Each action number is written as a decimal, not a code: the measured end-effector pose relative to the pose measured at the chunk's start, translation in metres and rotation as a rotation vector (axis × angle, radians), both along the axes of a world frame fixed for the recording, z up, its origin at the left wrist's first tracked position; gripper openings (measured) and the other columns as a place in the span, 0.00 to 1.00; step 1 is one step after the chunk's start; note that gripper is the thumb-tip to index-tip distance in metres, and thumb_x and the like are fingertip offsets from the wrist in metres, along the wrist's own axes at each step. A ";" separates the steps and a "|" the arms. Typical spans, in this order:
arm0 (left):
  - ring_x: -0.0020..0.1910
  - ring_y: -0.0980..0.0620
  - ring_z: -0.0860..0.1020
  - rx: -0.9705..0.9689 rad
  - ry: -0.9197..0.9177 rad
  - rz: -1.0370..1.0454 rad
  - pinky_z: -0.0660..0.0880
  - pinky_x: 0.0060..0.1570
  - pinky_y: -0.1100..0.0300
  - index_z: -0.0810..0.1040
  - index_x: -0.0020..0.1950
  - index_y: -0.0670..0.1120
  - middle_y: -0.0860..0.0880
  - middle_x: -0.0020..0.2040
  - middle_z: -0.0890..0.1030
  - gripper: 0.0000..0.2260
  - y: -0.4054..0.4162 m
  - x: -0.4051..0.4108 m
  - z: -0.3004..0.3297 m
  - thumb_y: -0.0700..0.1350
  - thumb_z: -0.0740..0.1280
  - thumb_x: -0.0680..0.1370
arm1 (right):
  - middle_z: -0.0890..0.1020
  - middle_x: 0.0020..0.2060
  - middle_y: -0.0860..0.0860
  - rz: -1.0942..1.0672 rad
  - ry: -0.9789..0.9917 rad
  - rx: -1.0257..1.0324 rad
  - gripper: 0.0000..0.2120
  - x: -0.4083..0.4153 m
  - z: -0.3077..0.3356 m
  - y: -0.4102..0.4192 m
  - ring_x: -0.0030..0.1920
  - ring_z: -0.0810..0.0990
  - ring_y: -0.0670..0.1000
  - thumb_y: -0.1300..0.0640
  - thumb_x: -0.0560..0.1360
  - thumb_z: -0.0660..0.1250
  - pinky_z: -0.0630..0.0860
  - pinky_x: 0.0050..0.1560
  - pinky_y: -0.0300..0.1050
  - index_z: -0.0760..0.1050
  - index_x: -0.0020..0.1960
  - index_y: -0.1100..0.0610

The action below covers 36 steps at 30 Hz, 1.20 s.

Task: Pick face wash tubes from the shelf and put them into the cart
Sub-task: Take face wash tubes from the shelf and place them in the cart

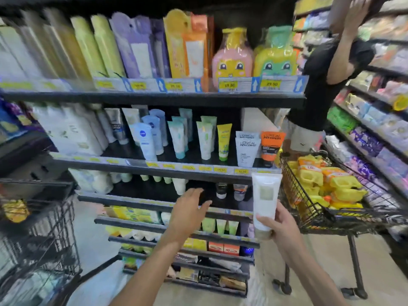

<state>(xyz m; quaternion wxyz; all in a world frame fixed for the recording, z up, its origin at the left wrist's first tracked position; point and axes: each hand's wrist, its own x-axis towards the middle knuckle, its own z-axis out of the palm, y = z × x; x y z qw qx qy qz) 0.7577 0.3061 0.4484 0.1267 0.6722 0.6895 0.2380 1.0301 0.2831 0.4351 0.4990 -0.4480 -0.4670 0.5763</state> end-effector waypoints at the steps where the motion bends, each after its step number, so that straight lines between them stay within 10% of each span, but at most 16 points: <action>1: 0.72 0.48 0.72 0.025 0.003 0.011 0.72 0.70 0.51 0.71 0.77 0.47 0.49 0.72 0.75 0.25 -0.001 -0.010 0.008 0.59 0.63 0.83 | 0.86 0.59 0.52 0.005 -0.004 0.008 0.38 -0.007 0.010 0.001 0.59 0.84 0.59 0.47 0.61 0.84 0.81 0.54 0.59 0.77 0.69 0.47; 8: 0.68 0.48 0.75 0.149 -0.021 0.072 0.74 0.66 0.51 0.74 0.73 0.47 0.49 0.68 0.78 0.23 -0.010 -0.091 0.036 0.58 0.65 0.83 | 0.86 0.59 0.53 0.011 -0.046 0.065 0.41 -0.070 0.051 0.014 0.56 0.86 0.56 0.46 0.60 0.84 0.82 0.46 0.50 0.75 0.70 0.50; 14: 0.70 0.48 0.74 0.157 -0.003 0.069 0.71 0.68 0.54 0.72 0.76 0.46 0.49 0.71 0.77 0.25 -0.015 -0.180 0.040 0.59 0.64 0.83 | 0.85 0.61 0.48 0.012 -0.051 0.090 0.53 -0.162 0.065 0.020 0.62 0.83 0.54 0.33 0.49 0.86 0.77 0.61 0.57 0.76 0.70 0.50; 22: 0.68 0.46 0.75 0.161 0.017 0.074 0.74 0.68 0.50 0.72 0.75 0.45 0.47 0.69 0.77 0.25 0.004 -0.307 0.038 0.58 0.64 0.83 | 0.86 0.57 0.44 0.033 -0.067 0.133 0.25 -0.307 0.079 0.034 0.60 0.83 0.47 0.65 0.74 0.76 0.78 0.57 0.46 0.76 0.66 0.46; 30: 0.71 0.42 0.71 0.134 0.076 0.062 0.70 0.70 0.47 0.67 0.79 0.43 0.44 0.71 0.75 0.29 0.040 -0.387 0.047 0.57 0.65 0.83 | 0.83 0.57 0.42 0.011 -0.207 0.195 0.27 -0.417 0.109 0.071 0.55 0.82 0.38 0.62 0.74 0.77 0.78 0.51 0.35 0.72 0.68 0.47; 36: 0.75 0.43 0.68 0.144 0.189 -0.023 0.63 0.75 0.51 0.66 0.79 0.41 0.42 0.74 0.72 0.29 0.073 -0.409 0.053 0.56 0.65 0.83 | 0.81 0.57 0.42 -0.066 -0.317 0.264 0.27 -0.465 0.120 0.114 0.58 0.81 0.43 0.58 0.72 0.79 0.80 0.57 0.47 0.70 0.64 0.45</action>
